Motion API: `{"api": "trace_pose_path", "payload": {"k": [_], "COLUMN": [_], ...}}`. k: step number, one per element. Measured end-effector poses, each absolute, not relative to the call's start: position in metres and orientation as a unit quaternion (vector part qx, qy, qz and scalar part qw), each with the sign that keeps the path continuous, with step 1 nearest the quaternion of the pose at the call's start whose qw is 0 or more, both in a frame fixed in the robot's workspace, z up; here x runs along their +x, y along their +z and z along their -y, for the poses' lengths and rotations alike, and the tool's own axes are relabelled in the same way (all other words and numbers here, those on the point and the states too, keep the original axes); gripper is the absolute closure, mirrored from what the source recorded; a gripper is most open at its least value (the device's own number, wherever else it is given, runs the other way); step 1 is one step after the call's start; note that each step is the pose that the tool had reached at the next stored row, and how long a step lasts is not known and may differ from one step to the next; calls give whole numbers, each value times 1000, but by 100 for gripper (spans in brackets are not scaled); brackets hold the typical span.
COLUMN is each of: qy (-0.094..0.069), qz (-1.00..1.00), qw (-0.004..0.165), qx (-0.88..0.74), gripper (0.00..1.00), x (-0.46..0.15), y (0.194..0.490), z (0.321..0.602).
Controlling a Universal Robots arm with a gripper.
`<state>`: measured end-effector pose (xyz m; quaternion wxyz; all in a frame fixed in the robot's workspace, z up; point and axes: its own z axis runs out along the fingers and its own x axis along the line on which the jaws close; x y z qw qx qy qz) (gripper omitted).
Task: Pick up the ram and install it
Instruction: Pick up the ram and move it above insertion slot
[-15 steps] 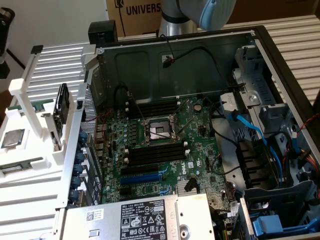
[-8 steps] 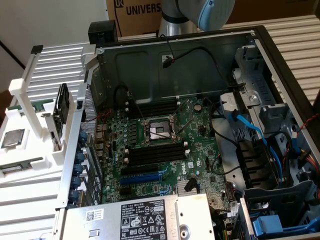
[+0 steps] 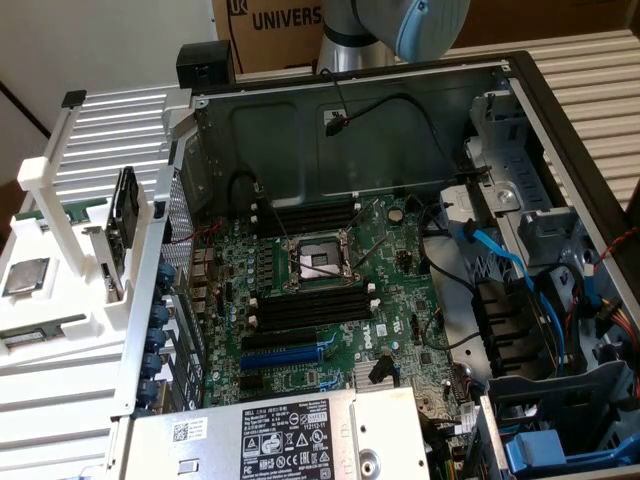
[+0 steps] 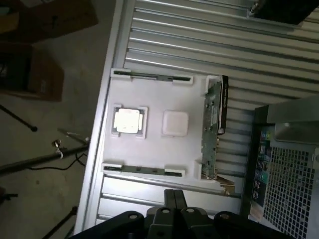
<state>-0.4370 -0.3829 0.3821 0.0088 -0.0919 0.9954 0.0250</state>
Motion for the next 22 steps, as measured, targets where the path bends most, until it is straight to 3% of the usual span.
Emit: {"api": "trace_pose_path", "payload": {"k": [22], "qy": [26], "qz": [-946], "qw": [3], "qx": [-323], "gripper": [90], "x": [-437], "y": [378], "z": [383]}}
